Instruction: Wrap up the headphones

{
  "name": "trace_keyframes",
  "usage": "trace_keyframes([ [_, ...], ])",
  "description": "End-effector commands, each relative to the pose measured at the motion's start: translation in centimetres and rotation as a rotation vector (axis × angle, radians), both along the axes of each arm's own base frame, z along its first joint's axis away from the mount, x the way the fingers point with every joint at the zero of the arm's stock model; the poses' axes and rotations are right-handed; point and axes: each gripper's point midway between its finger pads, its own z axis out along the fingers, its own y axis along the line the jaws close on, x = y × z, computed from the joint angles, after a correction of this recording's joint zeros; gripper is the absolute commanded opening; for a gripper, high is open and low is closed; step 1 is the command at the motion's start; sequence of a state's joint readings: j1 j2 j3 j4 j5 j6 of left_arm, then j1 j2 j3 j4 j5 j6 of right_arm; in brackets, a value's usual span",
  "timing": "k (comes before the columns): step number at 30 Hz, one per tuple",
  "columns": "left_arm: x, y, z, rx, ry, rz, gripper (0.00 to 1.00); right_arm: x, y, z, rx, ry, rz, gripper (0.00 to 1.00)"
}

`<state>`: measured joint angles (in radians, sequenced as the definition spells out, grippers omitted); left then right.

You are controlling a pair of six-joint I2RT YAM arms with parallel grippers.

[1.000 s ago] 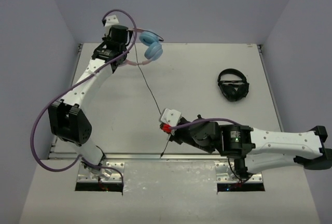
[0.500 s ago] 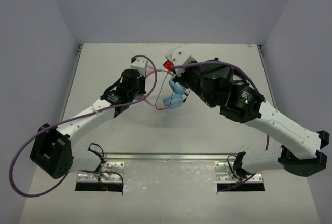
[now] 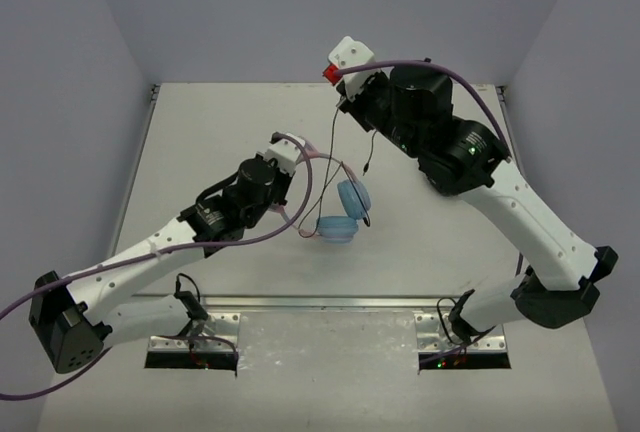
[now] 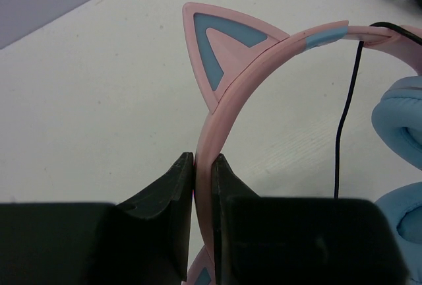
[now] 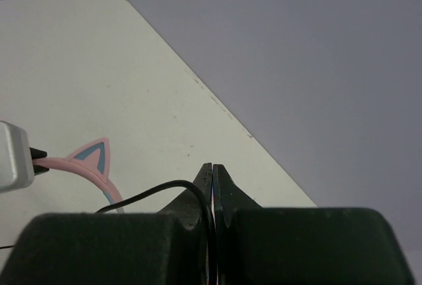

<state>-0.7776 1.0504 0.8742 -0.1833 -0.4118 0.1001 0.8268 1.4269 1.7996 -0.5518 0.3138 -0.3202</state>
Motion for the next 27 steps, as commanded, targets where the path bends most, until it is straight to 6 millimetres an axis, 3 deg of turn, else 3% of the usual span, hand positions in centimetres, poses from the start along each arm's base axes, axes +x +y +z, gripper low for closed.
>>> trace_keyframes([
  [1, 1.0, -0.4, 4.7, -0.121, -0.082, 0.046, 0.0, -0.1, -1.2, 3.6, 0.077, -0.07, -0.013, 0.01],
  [3, 1.0, -0.5, 5.0, -0.134, -0.08, 0.053, 0.0, 0.1, -2.0, 4.4, 0.105, -0.057, -0.036, 0.01],
  [9, 2.0, -0.3, 5.9, -0.308, -0.046, 0.199, 0.0, -0.4, -0.2, 4.7, 0.216, 0.027, 0.012, 0.01],
  [11, 2.3, -0.5, 5.0, -0.317, -0.023, 0.227, 0.0, 0.4, 0.3, 4.7, 0.227, 0.045, -0.011, 0.01],
  [12, 2.3, -0.7, 4.4, -0.331, -0.003, 0.23, 0.0, 0.3, -0.1, 6.2, 0.252, 0.031, -0.026, 0.01],
  [13, 2.4, -1.1, 3.5, -0.323, 0.015, 0.225, 0.0, 1.0, 0.4, 5.7, 0.251, 0.048, -0.04, 0.01],
  [14, 2.5, -1.7, 3.6, -0.345, 0.01, 0.207, 0.0, 1.1, 0.1, 6.7, 0.273, 0.029, -0.056, 0.01],
  [22, 2.0, -3.9, -1.6, -0.269, 0.083, 0.167, 0.0, 3.1, -0.1, 6.4, 0.298, 0.013, -0.152, 0.01],
  [26, 0.4, -4.8, -4.0, -0.212, 0.117, 0.112, 0.0, 4.6, -1.1, 6.7, 0.285, -0.004, -0.201, 0.01],
  [27, 0.0, -4.9, -4.1, -0.22, 0.121, 0.094, 0.0, 5.3, -1.1, 5.9, 0.268, 0.009, -0.21, 0.01],
])
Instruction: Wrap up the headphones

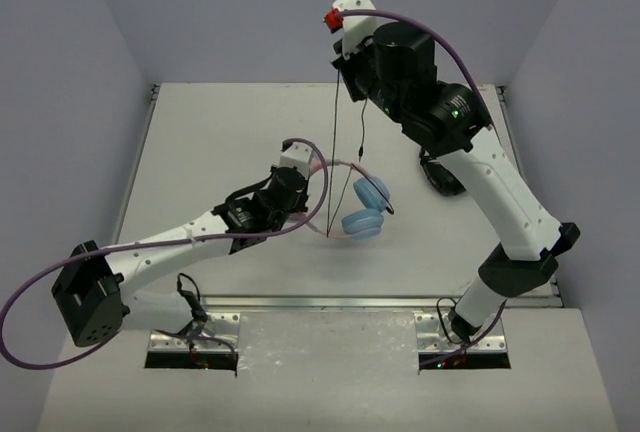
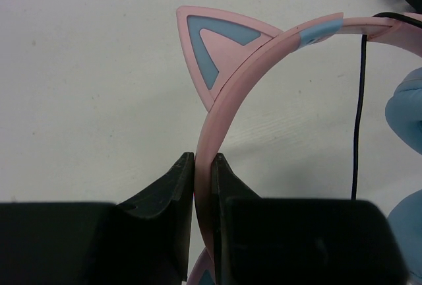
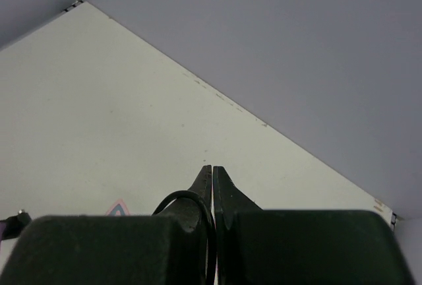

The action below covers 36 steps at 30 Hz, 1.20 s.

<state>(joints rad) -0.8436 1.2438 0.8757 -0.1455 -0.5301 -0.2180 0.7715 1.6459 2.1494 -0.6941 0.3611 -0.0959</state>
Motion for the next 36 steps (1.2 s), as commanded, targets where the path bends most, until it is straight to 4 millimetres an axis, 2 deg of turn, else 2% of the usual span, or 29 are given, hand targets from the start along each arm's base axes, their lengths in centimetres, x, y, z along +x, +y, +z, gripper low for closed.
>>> trace_keyframes([
  [1, -1.5, -2.4, 1.5, -0.116, -0.047, -0.107, 0.0, 2.2, -2.1, 2.6, 0.054, -0.076, -0.087, 0.01],
  [2, -1.8, -2.6, 0.8, -0.121, -0.037, -0.12, 0.0, 2.6, -2.3, 1.7, 0.04, -0.061, -0.094, 0.01],
  [3, -2.4, -2.3, 1.5, -0.152, -0.048, -0.131, 0.0, 2.9, -2.9, 1.0, 0.03, -0.049, -0.105, 0.01],
  [4, -2.7, -2.3, 1.6, -0.181, -0.059, -0.141, 0.0, 4.0, -4.0, -1.2, 0.003, -0.015, -0.134, 0.01],
  [5, -3.2, -2.2, 1.9, -0.21, -0.057, -0.152, 0.0, 4.3, -4.2, -2.0, 0.008, 0.003, -0.117, 0.01],
  [6, -3.9, -1.9, 3.0, -0.246, -0.077, -0.163, 0.0, 4.2, -5.0, -2.3, 0.026, 0.01, -0.124, 0.01],
  [7, -4.3, -1.7, 3.2, -0.257, -0.078, -0.173, 0.0, 5.0, -6.5, -3.0, 0.03, 0.025, -0.149, 0.01],
  [8, -5.1, -1.5, 2.8, -0.254, -0.055, -0.189, 0.0, 5.4, -7.0, -4.5, 0.024, 0.054, -0.144, 0.01],
  [9, -5.7, -1.1, 4.0, -0.285, -0.073, -0.199, 0.0, 5.9, -7.7, -5.2, 0.032, 0.075, -0.13, 0.01],
  [10, -6.3, -0.9, 4.0, -0.292, -0.059, -0.204, 0.0, 6.2, -8.2, -6.4, 0.023, 0.096, -0.137, 0.01],
  [14, -7.6, 1.0, 6.7, -0.353, -0.1, -0.181, 0.0, 6.9, -9.4, -9.0, 0.022, 0.131, -0.136, 0.01],
  [17, -8.2, 1.9, 8.4, -0.364, -0.105, -0.178, 0.0, 7.2, -9.7, -11.2, 0.033, 0.166, -0.127, 0.01],
  [18, -8.5, 1.8, 9.5, -0.374, -0.113, -0.195, 0.0, 7.3, -9.7, -11.7, 0.036, 0.179, -0.111, 0.01],
  [21, -9.6, 1.5, 11.6, -0.395, -0.126, -0.266, 0.0, 7.4, -9.3, -13.7, 0.015, 0.213, -0.088, 0.01],
  [27, -10.0, 3.0, 15.8, -0.393, -0.193, -0.259, 0.0, 6.8, -8.0, -15.7, 0.062, 0.253, -0.028, 0.01],
  [28, -9.9, 3.5, 17.7, -0.41, -0.227, -0.241, 0.0, 6.5, -7.5, -16.6, 0.074, 0.272, -0.006, 0.01],
  [29, -9.8, 3.9, 18.8, -0.429, -0.247, -0.224, 0.0, 6.0, -7.1, -16.6, 0.109, 0.281, 0.006, 0.01],
  [30, -9.6, 4.3, 20.2, -0.469, -0.274, -0.196, 0.0, 5.7, -6.8, -17.7, 0.128, 0.291, 0.022, 0.01],
  [33, -9.1, 5.6, 24.9, -0.579, -0.374, -0.119, 0.0, 3.0, -4.2, -18.3, 0.248, 0.324, 0.16, 0.01],
  [34, -8.4, 6.0, 25.7, -0.595, -0.394, -0.07, 0.0, 1.9, -3.1, -18.3, 0.297, 0.341, 0.209, 0.01],
  [36, -8.1, 6.5, 28.9, -0.683, -0.463, -0.034, 0.0, -1.3, -0.1, -17.9, 0.351, 0.319, 0.344, 0.01],
])
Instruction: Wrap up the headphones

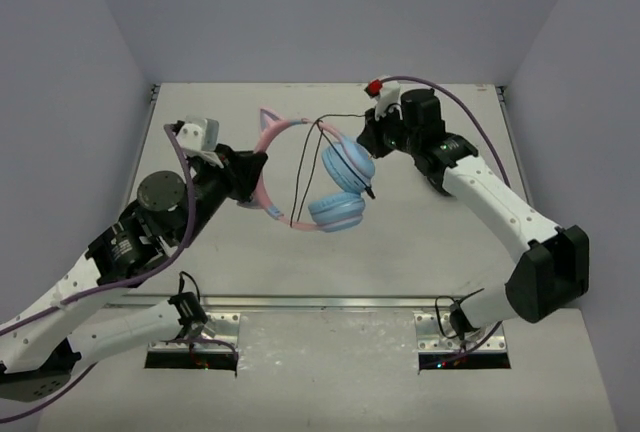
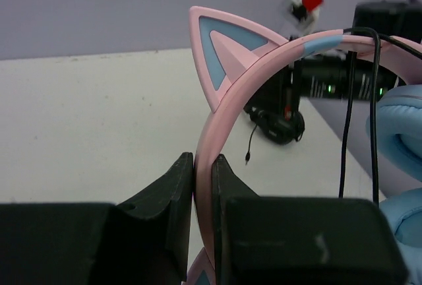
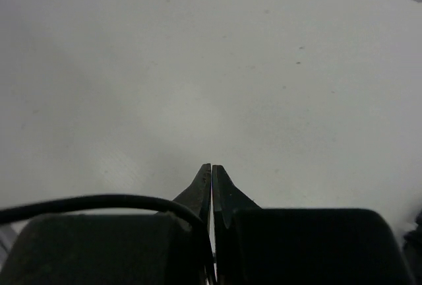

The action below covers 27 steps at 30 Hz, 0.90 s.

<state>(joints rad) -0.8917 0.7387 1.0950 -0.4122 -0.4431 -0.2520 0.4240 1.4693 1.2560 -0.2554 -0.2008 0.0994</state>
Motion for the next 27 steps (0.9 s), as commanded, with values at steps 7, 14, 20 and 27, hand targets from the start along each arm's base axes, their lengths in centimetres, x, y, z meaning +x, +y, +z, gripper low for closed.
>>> trace_keyframes([
  [7, 2.9, 1.2, 14.1, -0.514, -0.225, 0.206, 0.0, -12.6, 12.1, 5.4, 0.544, -0.086, 0.438, 0.05],
  [14, 4.9, 3.5, 15.9, -0.481, -0.23, 0.422, 0.0, -19.0, 15.6, 3.9, 0.645, -0.056, 0.587, 0.15],
  [20, 6.4, 4.2, 15.3, -0.404, -0.207, 0.562, 0.0, -22.3, 15.3, 2.5, 0.672, -0.061, 0.612, 0.02],
  [27, 8.7, 4.7, 14.1, -0.257, -0.183, 0.744, 0.0, -24.4, 15.0, 0.4, 0.544, -0.107, 0.565, 0.01],
])
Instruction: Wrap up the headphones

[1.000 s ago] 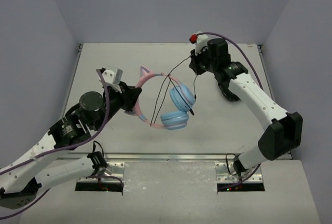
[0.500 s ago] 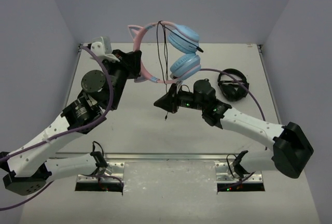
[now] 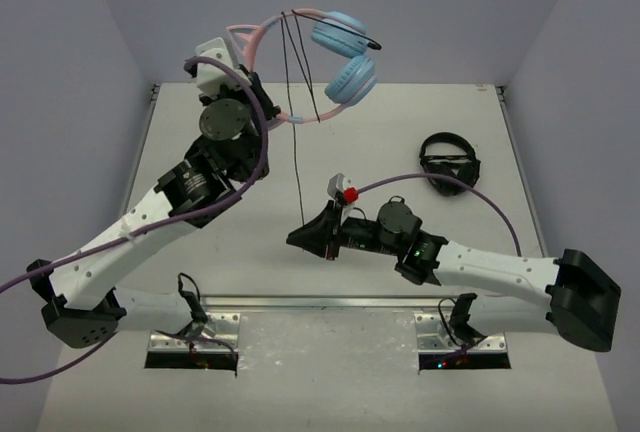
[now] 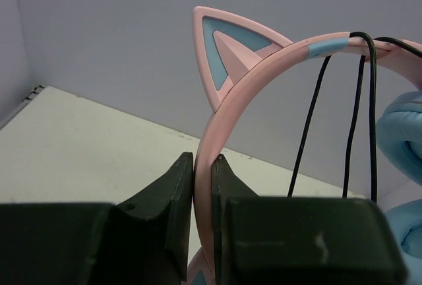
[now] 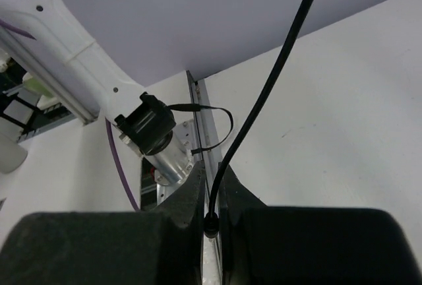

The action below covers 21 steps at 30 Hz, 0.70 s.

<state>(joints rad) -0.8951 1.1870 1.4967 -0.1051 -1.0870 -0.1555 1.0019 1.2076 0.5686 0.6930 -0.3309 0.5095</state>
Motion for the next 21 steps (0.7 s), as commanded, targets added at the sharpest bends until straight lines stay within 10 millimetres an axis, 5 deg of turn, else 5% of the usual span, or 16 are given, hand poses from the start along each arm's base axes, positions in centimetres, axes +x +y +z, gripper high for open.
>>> trace_keyframes([
  [1, 0.2, 1.8, 3.4, -0.092, -0.073, 0.103, 0.01, -0.5, -0.7, 0.2, -0.028, -0.091, -0.072, 0.01],
  [8, 4.8, 4.4, 1.3, -0.025, 0.045, 0.117, 0.0, -0.6, -2.4, -2.1, -0.195, -0.14, -0.208, 0.01],
  [12, 6.3, 4.1, -0.5, 0.035, 0.096, 0.105, 0.0, -0.7, -2.7, -2.1, -0.272, -0.184, -0.238, 0.01],
  [15, 7.0, 3.6, -2.5, 0.077, 0.134, 0.098, 0.0, -1.5, -2.4, -1.4, -0.311, -0.204, -0.201, 0.01],
  [21, 8.0, 1.9, -9.6, 0.167, 0.225, 0.027, 0.01, -1.8, -2.3, 2.9, -0.328, -0.282, -0.166, 0.01],
])
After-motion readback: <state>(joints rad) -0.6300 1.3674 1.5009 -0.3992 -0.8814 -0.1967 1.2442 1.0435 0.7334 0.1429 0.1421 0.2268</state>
